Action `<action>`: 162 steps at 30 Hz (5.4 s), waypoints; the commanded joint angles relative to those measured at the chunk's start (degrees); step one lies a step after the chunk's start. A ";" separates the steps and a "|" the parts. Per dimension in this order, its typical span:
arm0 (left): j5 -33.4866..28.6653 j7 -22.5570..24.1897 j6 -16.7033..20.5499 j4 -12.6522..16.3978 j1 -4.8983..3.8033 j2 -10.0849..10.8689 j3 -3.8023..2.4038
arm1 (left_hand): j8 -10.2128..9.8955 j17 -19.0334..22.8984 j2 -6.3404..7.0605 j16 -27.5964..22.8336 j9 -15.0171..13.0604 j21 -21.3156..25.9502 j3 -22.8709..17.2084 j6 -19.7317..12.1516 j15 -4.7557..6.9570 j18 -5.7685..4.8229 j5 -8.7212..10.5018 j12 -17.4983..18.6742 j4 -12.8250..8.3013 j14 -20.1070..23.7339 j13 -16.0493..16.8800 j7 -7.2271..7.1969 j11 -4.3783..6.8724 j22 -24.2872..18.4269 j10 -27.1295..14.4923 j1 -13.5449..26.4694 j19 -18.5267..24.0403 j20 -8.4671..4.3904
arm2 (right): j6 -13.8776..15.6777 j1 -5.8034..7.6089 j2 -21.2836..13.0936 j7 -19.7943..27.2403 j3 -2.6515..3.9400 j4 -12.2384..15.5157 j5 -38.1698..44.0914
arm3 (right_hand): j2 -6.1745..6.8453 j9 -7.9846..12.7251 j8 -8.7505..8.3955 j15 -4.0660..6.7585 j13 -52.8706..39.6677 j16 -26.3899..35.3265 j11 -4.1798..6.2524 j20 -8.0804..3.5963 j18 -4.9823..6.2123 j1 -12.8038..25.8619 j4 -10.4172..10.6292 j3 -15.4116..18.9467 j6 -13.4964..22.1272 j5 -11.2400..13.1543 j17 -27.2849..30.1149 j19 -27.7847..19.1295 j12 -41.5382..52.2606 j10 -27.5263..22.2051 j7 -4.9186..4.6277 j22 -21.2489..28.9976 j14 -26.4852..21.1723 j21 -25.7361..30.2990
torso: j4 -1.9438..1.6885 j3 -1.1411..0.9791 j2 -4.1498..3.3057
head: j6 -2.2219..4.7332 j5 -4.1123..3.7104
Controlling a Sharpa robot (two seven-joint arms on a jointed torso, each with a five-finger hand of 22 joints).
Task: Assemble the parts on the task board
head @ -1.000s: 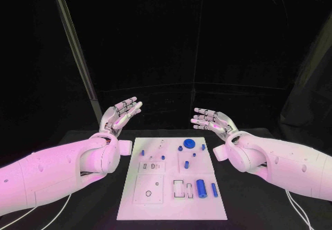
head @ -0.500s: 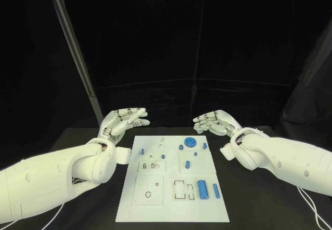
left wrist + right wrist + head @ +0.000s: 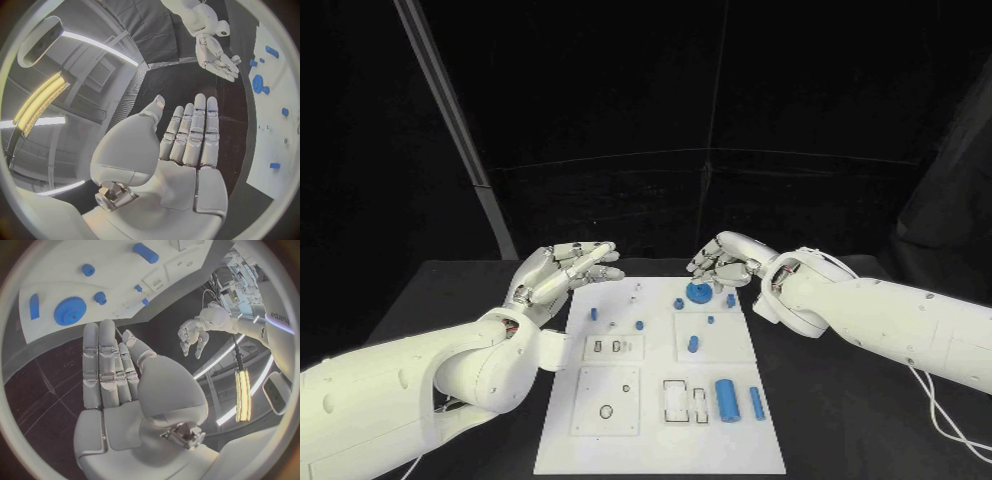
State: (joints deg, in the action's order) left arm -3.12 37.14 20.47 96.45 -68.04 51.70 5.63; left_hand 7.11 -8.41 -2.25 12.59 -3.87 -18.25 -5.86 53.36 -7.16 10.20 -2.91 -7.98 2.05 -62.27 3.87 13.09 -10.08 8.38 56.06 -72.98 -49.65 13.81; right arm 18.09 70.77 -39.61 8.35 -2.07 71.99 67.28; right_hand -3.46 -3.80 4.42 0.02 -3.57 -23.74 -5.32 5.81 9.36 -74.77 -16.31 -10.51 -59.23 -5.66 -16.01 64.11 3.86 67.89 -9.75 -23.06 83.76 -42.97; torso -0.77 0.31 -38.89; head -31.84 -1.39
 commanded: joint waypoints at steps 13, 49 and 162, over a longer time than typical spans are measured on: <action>-3.22 -1.39 -6.46 0.17 -0.06 -0.71 -0.05 | -0.35 -0.09 -0.27 -0.32 0.05 0.24 -0.16 0.52 -0.19 0.30 -0.01 0.20 -0.32 0.28 -0.04 -0.17 0.04 -0.14 0.69 -0.66 0.10 0.00 | -4.11 1.36 2.91 -10.28 0.12 -0.25 21.01 | 2.25 0.00 -0.66 0.01 -0.06 -16.67 0.03 0.03 -0.02 2.36 0.30 -4.10 0.05 -0.37 -10.24 1.59 -0.21 -1.57 0.46 -14.23 1.75 -15.90 | -0.39 -0.11 -3.85 | 0.79 -0.62; -3.25 -3.05 -6.78 -0.60 -0.15 -0.06 -0.06 | -0.52 -0.14 -0.21 -0.55 0.09 0.37 -0.13 0.45 -0.24 0.29 -0.01 0.40 -0.55 0.36 -0.08 -0.01 -0.05 -0.26 0.66 -0.75 0.17 0.04 | -11.20 1.59 5.09 -12.00 0.11 -0.05 23.02 | 2.37 -0.07 -0.51 -0.24 -0.02 -31.10 -0.14 0.49 -1.66 3.16 1.48 -7.08 0.01 -0.05 -22.87 4.54 -0.14 -2.39 0.60 -26.55 0.99 -25.88 | -0.57 -0.03 -5.03 | -0.06 -0.91; -3.25 -4.14 -7.28 -1.55 -0.49 0.50 -0.06 | -0.69 -0.20 -0.31 -0.89 0.10 0.56 -0.17 0.44 -0.32 0.29 0.00 0.64 -0.87 0.49 -0.10 -0.03 -0.09 -0.44 0.65 -0.89 0.25 0.11 | 4.38 2.74 5.58 -16.92 0.85 1.06 14.77 | 6.76 -0.54 1.00 0.16 -2.66 -34.61 0.99 0.74 -1.76 4.17 9.22 -11.61 1.81 2.20 -21.86 3.75 7.59 3.98 0.49 -28.87 -0.39 -28.60 | -1.13 0.33 -6.06 | 1.09 -0.84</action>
State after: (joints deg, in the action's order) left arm -6.41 32.86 14.01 94.73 -68.44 52.12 5.61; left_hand 6.66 -8.52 -2.52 11.91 -3.83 -17.98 -6.03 53.55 -7.37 10.16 -2.88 -7.53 1.57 -62.05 3.86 12.88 -10.04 7.99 56.41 -73.24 -49.60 13.86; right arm 20.49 73.33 -33.06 -8.07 -1.47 71.85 86.79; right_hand 3.15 -4.32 5.10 -0.16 -5.60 -57.45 -4.96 6.90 8.48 -71.03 -7.38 -22.37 -57.15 -3.17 -36.73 67.16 10.09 69.40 -9.61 -50.88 82.96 -70.96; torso -2.21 0.63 -45.05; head -30.81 -2.34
